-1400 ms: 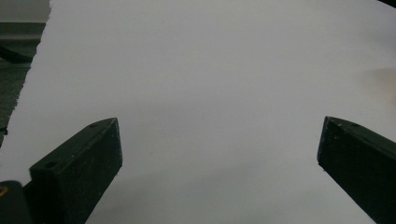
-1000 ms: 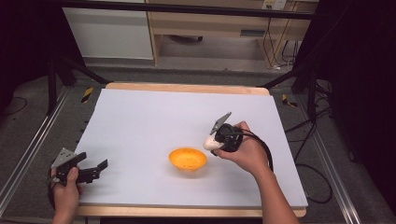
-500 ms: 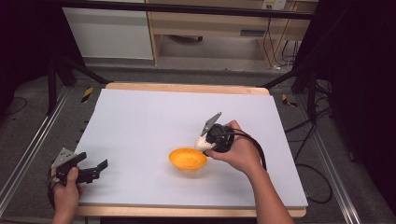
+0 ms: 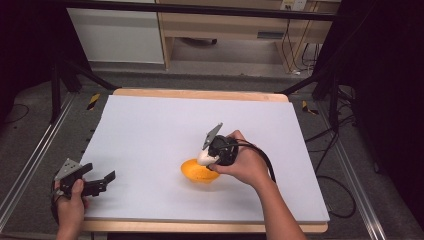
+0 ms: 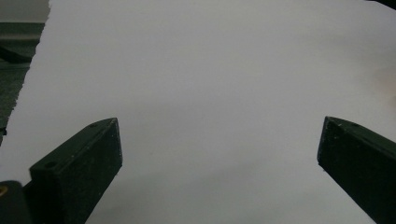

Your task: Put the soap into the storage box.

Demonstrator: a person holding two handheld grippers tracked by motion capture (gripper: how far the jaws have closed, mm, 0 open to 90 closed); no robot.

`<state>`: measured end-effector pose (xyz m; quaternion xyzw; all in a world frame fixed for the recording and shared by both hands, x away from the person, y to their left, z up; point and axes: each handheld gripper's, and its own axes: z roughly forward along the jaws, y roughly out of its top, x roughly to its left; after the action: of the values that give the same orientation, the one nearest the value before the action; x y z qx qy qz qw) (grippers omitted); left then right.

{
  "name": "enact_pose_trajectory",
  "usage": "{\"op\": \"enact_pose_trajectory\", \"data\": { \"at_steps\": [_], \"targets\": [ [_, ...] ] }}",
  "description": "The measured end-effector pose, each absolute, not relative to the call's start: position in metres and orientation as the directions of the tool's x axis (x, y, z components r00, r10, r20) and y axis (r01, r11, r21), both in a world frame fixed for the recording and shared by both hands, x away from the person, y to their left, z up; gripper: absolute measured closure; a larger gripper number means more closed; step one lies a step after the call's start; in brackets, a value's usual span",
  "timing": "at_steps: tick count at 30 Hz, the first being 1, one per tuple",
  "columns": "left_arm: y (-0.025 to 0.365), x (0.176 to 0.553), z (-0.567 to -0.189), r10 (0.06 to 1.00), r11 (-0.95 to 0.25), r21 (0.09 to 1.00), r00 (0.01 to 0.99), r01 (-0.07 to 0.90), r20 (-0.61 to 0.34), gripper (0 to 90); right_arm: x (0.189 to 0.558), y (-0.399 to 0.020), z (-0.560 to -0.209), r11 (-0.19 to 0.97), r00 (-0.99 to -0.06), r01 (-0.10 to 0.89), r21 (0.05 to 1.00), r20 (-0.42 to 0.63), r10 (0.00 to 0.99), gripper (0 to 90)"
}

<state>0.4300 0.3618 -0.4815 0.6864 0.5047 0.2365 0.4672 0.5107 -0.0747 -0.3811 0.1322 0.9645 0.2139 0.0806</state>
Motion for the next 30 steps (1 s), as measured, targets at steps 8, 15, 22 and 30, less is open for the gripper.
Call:
{"op": "enact_pose_trajectory", "data": {
  "at_steps": [8, 15, 22, 30],
  "targets": [
    [0.362, 0.430, -0.481, 0.914, -0.054, 0.880, 0.379, 0.472, -0.147, 0.0, 0.511, -0.061, -0.386, 0.880, -0.962, 0.182, 0.439, -0.106, 0.252, 49.6],
    [0.362, 0.430, -0.481, 0.913, -0.053, 0.880, 0.379, 0.472, -0.148, 0.0, 0.511, -0.051, -0.392, 0.892, -0.969, 0.168, 0.420, -0.094, 0.227, 49.6],
    [0.362, 0.430, -0.481, 0.913, -0.056, 0.880, 0.380, 0.471, -0.146, 0.0, 0.512, -0.046, -0.397, 0.906, -0.978, 0.139, 0.401, -0.090, 0.190, 49.6],
    [0.362, 0.430, -0.481, 0.913, -0.055, 0.881, 0.380, 0.470, -0.146, 0.0, 0.513, -0.042, -0.402, 0.917, -0.982, 0.127, 0.379, -0.083, 0.171, 49.5]
  ]
}}
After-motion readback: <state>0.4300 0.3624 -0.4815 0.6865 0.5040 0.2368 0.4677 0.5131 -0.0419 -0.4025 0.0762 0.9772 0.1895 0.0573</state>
